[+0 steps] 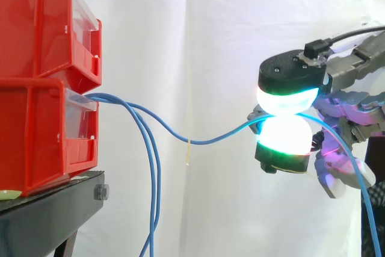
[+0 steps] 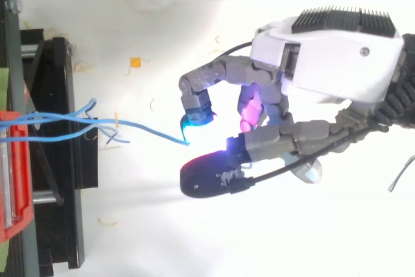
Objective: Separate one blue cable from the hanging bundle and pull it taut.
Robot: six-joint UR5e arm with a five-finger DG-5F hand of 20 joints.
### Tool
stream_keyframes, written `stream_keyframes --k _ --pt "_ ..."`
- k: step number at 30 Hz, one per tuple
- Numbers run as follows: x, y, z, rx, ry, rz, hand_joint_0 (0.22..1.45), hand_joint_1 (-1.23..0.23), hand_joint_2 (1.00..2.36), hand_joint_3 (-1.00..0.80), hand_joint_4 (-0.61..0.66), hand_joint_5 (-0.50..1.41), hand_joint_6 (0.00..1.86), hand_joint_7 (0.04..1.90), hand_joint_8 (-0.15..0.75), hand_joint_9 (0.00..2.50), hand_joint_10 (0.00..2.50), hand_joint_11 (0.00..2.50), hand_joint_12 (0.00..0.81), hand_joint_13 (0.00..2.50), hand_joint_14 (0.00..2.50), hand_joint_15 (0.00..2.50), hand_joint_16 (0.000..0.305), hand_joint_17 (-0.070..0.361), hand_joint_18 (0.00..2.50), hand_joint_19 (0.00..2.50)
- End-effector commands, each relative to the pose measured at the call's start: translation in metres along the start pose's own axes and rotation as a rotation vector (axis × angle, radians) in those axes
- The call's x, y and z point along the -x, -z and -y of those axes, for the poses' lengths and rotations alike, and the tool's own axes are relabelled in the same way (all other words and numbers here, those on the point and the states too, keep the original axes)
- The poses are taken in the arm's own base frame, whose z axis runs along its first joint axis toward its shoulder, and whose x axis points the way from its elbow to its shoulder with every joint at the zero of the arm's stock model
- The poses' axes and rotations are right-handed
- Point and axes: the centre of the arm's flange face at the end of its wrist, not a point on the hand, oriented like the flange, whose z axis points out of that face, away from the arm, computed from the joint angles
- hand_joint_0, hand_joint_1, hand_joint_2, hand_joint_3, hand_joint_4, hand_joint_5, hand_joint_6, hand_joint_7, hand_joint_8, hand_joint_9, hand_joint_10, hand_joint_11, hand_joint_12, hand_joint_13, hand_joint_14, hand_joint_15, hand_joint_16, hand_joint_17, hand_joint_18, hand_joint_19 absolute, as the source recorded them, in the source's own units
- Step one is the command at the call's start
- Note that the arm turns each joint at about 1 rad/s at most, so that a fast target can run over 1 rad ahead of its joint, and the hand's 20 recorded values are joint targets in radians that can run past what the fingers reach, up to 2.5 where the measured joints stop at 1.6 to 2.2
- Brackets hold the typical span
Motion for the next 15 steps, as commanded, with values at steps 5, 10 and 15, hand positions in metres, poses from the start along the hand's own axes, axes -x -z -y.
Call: stream_keyframes --k 5,10,15 --pt "-0.0020 -0.0014 -0.0029 0.020 -0.007 -0.006 0.74 -0.68 1.02 -0.14 0.10 0.15 0.50 1.41 0.115 2.01 0.03 0.67 0.258 1.27 0.02 0.69 0.037 0.084 0.79 0.70" --pt "-0.0023 -0.0019 -0.0036 0.027 -0.009 -0.007 0.74 -0.68 1.02 -0.14 0.10 0.15 0.50 1.41 0.112 2.00 0.03 0.68 0.260 1.27 0.02 0.69 0.037 0.084 0.79 0.70" --pt "-0.0034 -0.0019 -0.0041 0.031 -0.009 -0.018 0.74 -0.68 1.02 -0.14 0.10 0.15 0.50 1.40 0.114 2.00 0.02 0.68 0.258 1.27 0.02 0.69 0.038 0.084 0.79 0.70"
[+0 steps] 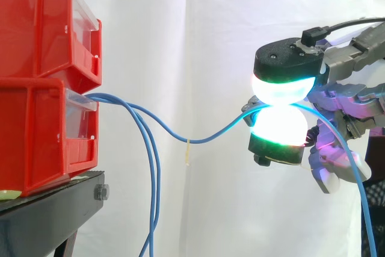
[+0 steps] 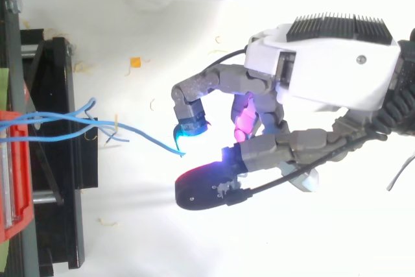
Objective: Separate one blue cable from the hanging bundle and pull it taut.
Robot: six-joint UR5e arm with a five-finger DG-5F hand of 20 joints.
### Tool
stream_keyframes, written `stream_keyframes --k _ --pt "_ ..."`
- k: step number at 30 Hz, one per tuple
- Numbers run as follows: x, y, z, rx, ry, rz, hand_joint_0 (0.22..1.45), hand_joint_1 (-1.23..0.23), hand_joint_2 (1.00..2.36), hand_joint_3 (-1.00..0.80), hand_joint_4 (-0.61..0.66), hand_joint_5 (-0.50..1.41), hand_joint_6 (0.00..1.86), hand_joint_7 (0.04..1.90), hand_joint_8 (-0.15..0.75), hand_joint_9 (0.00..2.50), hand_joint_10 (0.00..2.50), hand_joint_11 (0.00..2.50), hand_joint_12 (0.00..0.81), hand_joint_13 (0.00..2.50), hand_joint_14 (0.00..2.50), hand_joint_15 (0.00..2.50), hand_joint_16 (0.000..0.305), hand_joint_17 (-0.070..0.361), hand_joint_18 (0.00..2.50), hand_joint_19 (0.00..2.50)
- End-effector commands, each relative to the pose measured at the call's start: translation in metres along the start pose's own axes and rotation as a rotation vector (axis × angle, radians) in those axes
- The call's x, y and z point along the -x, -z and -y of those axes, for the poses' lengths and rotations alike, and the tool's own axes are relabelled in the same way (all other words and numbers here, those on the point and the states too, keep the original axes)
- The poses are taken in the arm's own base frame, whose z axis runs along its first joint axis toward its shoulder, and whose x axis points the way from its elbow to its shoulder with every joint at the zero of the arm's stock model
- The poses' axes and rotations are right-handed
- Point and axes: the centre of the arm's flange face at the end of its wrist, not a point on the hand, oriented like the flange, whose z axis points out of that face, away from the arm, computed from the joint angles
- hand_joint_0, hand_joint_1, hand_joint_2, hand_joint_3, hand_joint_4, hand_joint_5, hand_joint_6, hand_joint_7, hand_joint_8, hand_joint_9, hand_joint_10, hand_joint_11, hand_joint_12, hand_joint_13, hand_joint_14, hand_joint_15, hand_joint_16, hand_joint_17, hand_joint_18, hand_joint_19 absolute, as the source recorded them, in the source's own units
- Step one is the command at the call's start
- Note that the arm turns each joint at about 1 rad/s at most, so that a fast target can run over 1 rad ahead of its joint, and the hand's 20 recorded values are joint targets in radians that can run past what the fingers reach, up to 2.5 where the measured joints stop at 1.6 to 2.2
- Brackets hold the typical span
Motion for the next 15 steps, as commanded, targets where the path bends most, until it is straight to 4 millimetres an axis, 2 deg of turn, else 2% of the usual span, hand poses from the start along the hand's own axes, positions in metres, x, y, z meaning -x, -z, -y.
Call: stream_keyframes --k 1,15 --pt "-0.0009 -0.0001 -0.0006 0.005 0.000 -0.010 0.74 -0.68 1.02 -0.14 0.10 0.15 0.50 1.41 0.118 2.00 0.03 0.68 0.260 1.27 0.02 0.69 0.037 0.084 0.79 0.70" --pt "0.0016 0.0007 0.0024 -0.006 0.004 -0.023 0.74 -0.68 1.02 -0.14 0.10 0.15 0.50 1.41 0.119 2.00 0.02 0.68 0.258 1.27 0.02 0.69 0.037 0.084 0.79 0.70"
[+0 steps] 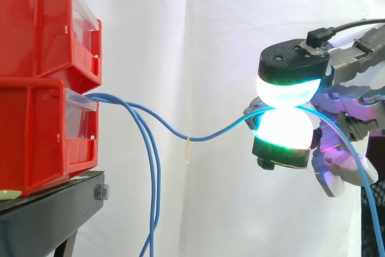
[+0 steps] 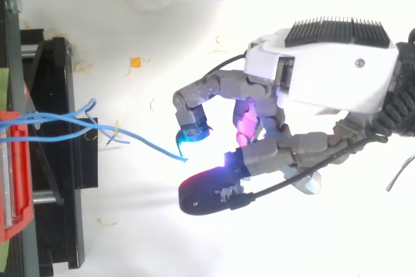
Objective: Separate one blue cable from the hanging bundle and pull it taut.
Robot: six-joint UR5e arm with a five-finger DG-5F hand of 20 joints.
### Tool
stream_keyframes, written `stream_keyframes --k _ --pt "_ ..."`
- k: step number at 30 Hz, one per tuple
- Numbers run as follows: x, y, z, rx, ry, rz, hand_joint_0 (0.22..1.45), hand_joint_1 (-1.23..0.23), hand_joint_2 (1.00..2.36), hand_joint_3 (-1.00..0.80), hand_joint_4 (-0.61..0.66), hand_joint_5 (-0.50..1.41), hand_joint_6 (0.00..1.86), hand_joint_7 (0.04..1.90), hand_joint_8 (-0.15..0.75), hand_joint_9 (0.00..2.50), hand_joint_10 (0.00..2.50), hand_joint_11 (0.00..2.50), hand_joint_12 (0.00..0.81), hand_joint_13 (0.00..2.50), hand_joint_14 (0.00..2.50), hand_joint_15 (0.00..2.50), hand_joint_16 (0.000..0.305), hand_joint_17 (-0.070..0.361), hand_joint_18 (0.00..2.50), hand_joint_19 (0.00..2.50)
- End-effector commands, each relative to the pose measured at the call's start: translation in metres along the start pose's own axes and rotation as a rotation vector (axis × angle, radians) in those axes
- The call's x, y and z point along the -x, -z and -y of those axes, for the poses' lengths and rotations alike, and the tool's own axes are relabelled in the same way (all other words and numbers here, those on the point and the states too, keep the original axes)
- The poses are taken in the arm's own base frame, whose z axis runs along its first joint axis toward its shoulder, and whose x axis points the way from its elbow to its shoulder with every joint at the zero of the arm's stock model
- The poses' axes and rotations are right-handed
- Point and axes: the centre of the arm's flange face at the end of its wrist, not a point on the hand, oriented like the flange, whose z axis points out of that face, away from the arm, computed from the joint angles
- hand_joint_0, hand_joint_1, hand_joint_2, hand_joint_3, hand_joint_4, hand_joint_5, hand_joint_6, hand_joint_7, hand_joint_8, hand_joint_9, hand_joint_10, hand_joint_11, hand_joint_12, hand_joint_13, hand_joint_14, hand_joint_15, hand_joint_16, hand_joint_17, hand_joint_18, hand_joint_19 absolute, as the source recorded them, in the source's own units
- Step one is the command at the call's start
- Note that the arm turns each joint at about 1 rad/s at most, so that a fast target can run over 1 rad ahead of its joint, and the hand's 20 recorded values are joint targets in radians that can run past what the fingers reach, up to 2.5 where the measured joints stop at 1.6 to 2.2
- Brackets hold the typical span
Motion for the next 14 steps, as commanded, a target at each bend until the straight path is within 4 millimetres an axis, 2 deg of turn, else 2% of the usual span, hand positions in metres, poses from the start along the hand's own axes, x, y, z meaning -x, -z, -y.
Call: stream_keyframes --k 1,14 --pt "0.0007 0.0002 0.0005 -0.003 0.001 0.000 0.74 -0.68 1.02 -0.14 0.10 0.15 0.50 1.41 0.119 2.00 0.03 0.67 0.258 1.27 0.02 0.69 0.037 0.084 0.79 0.70" --pt "0.0004 0.0000 0.0011 -0.003 0.001 0.000 0.74 -0.68 1.02 -0.13 0.10 0.15 0.50 1.40 0.114 2.00 0.03 0.67 0.260 1.27 0.02 0.69 0.037 0.084 0.79 0.70"
